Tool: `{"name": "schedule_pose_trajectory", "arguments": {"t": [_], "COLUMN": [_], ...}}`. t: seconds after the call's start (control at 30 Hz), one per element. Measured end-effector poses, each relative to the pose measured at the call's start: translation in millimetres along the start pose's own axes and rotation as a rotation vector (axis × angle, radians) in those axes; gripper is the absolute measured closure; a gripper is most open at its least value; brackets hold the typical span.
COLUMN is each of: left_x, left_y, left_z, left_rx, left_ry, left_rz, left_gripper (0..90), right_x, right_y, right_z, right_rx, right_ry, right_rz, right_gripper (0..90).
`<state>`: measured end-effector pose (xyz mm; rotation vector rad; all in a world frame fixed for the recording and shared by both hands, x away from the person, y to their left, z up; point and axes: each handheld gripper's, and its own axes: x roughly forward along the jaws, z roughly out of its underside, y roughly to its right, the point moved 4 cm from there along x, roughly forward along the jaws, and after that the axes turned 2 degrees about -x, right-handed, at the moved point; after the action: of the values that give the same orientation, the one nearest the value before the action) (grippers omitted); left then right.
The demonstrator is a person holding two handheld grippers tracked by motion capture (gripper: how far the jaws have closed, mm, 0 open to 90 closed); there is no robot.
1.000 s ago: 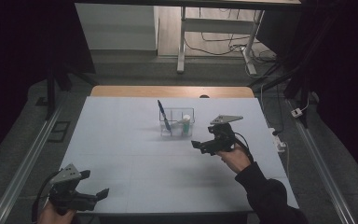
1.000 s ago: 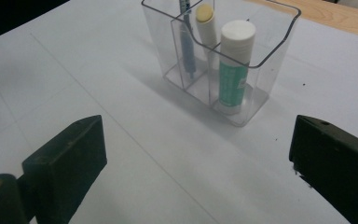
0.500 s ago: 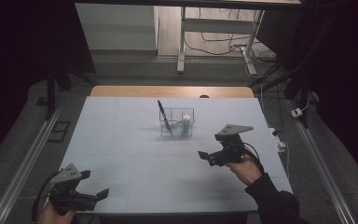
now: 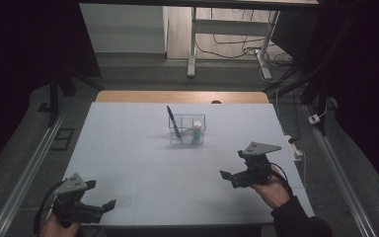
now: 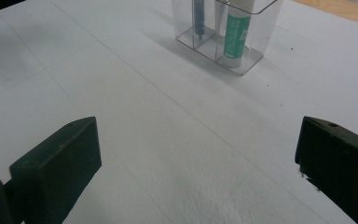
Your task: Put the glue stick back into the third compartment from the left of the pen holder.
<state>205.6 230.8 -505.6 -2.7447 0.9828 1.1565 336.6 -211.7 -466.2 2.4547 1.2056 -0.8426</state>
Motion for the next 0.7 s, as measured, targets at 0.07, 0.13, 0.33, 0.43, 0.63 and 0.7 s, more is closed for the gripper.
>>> {"name": "schedule_pose_trajectory", "arguments": {"t": [0.07,0.13,0.33,0.43,0.63,0.7], "left_x": [0.0,0.1,0.3,0.3,0.1,0.0], "left_y": [0.3,0.4,0.4,0.2,0.0,-0.1], "left_z": [-0.1,-0.2,-0.4,-0.5,-0.5,-0.5], "left_rx": [0.002,0.004,0.004,0.003,0.002,-0.001], "left_ry": [-0.001,-0.001,-0.001,0.001,0.002,0.003], "left_rz": [0.000,-0.001,-0.002,-0.002,-0.006,-0.005], "left_gripper": [0.3,0.3,0.3,0.1,0.0,0.0], "right_x": [-5.2,-10.2,-23.2,-29.5,-43.1,-47.2], "right_y": [0.1,0.8,5.2,7.3,10.7,11.6], "right_z": [3.7,8.0,22.6,30.1,43.5,47.9], "right_rx": [0.004,0.010,0.045,0.059,0.087,0.096], "right_ry": [0.002,0.001,-0.001,-0.006,-0.015,-0.010], "right_rz": [0.006,0.014,0.036,0.050,0.084,0.091], "right_gripper": [0.0,0.0,0.0,0.0,0.0,0.0]}}
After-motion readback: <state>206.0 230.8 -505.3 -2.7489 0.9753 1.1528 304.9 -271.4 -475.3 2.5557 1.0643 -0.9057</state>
